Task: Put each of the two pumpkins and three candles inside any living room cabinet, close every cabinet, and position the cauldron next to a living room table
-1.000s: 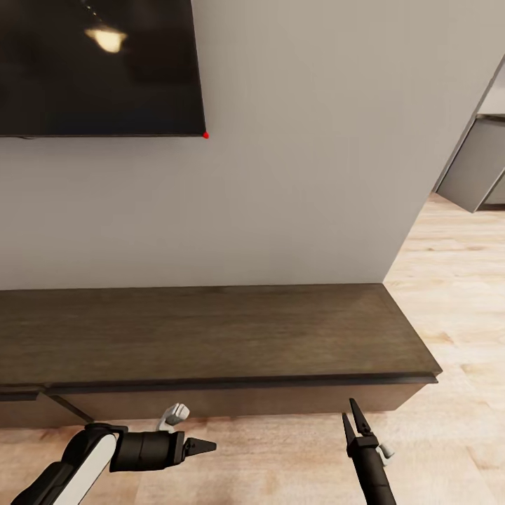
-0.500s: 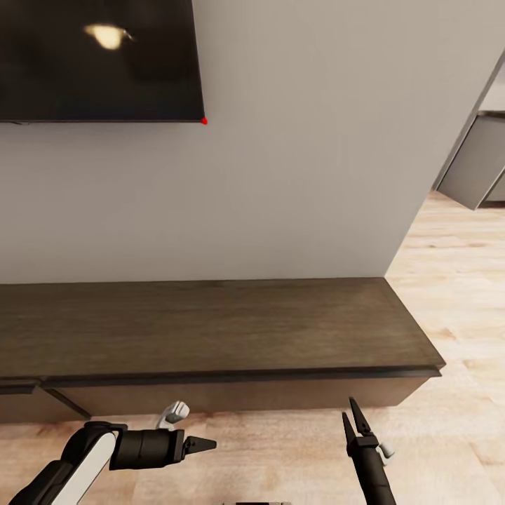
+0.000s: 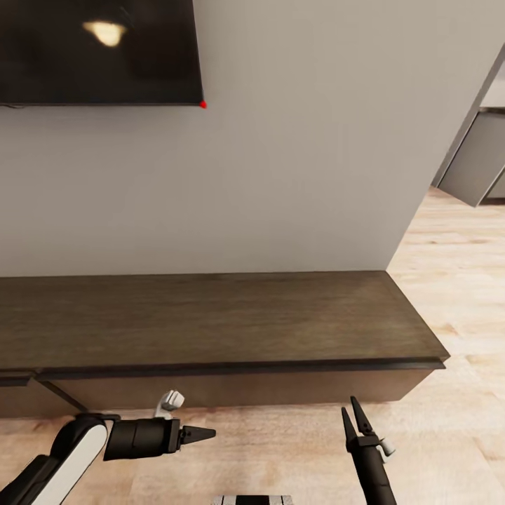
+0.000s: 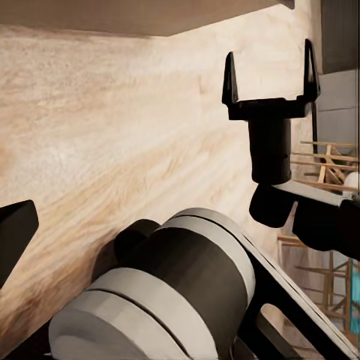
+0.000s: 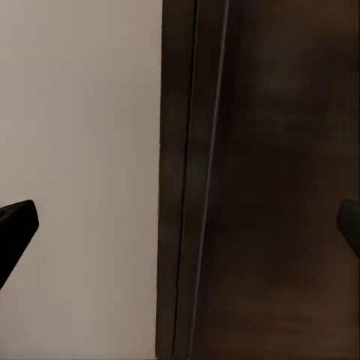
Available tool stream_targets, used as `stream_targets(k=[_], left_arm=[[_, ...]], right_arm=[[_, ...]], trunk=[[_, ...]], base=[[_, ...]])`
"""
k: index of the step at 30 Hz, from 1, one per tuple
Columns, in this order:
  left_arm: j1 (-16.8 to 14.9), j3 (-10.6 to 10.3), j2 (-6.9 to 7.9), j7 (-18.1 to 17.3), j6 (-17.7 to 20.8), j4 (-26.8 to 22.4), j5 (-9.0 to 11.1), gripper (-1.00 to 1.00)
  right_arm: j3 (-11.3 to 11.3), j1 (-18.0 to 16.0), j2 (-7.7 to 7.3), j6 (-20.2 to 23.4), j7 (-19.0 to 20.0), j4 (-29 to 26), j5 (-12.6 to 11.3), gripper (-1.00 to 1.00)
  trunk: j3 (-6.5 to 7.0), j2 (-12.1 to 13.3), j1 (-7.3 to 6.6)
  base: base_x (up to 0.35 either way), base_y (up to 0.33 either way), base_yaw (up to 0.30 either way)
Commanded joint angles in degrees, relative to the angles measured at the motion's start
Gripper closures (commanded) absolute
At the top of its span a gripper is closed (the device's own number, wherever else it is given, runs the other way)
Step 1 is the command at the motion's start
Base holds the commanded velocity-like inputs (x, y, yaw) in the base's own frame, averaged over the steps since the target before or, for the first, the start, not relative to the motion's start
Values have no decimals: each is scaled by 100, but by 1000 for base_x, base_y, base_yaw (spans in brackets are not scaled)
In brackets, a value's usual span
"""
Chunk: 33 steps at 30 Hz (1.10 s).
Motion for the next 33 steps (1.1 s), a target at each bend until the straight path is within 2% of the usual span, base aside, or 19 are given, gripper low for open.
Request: stream_targets(k=[1,4,8,17,20,23,30,33], left_arm=[[-2,-55,8,-28,17,-3,12,-100],[0,-167,11,-38,17,-6,34,-100],[1,-205,5,-41,17,-7,41,-100],[0,-213,11,-42,17,-7,44,-100],[-2,-213,11,-42,17,-7,47,-100],[-5,-213,11,-42,17,-6,47,-100],[-1,-220,5,-42,17,1,50,-100],[-2,-219,10,-42,17,1,51,-100]], right_arm=[[50,-5,-2,-60,-5,-3,-42,-100],[53,-24,5,-62,-50,-2,-35,-100],[59,-53,0,-49,-97,-7,-28,-100],[65,-362,-2,-69,-501,-5,58,-100],[62,-408,10,-88,-782,19,95,-100],[61,-422,14,-95,-880,9,104,-100],[61,-426,1,-89,-924,24,106,-100],[61,-427,4,-82,-928,16,101,-100]], trunk=[[-23,-43,21],[-23,-43,21],[-23,-43,21],[-23,-43,21],[-23,-43,21],[-23,-43,21],[-149,-324,175],[-149,-324,175]], base=[[0,0,0],[0,0,0],[0,0,0],[0,0,0],[0,0,0],[0,0,0],[0,0,0],[0,0,0]])
